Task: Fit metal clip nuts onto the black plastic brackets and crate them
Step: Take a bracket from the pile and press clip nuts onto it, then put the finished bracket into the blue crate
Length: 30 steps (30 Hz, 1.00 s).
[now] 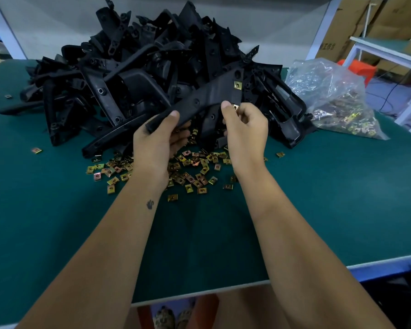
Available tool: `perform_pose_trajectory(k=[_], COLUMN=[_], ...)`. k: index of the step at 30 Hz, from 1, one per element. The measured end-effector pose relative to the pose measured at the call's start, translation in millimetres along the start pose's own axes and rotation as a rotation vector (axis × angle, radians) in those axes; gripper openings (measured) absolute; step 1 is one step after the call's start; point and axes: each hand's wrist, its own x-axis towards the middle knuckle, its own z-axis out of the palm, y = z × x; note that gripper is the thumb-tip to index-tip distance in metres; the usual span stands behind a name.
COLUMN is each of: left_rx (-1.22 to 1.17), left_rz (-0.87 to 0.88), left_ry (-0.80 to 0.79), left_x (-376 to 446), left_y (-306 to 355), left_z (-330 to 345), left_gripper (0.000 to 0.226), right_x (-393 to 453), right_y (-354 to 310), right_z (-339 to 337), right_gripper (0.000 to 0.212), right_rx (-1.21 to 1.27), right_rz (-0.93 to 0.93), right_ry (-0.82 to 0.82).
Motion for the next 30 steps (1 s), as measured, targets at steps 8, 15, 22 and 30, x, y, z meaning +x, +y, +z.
perform_pose_trajectory(k=[8, 15, 22, 30], left_rx=[0.314, 0.271, 0.505, 0.83], left_rz=[0.208, 0.153, 0.045, -0.352], left_ry=[-0.177, -0.385, -0.961, -1.329], left_x=[-26, -92, -209, -251], left_y=[-17, -44, -98, -189], left_z=[43, 152, 229, 229], left_gripper=[0.02, 0.02, 0.021, 0.013], right_x=[1, 3, -50, -144], right_y=[-6, -18, -2, 55], right_z=[-47, -159, -331, -433], right_gripper=[0.026, 0.035, 0.026, 0.012], right_rx=[0.187, 0.306, 0.335, 0.207], right_rz=[0.15, 0.112, 0.149, 0.46], right_ry=[0.13, 0.508, 0.939, 1.12])
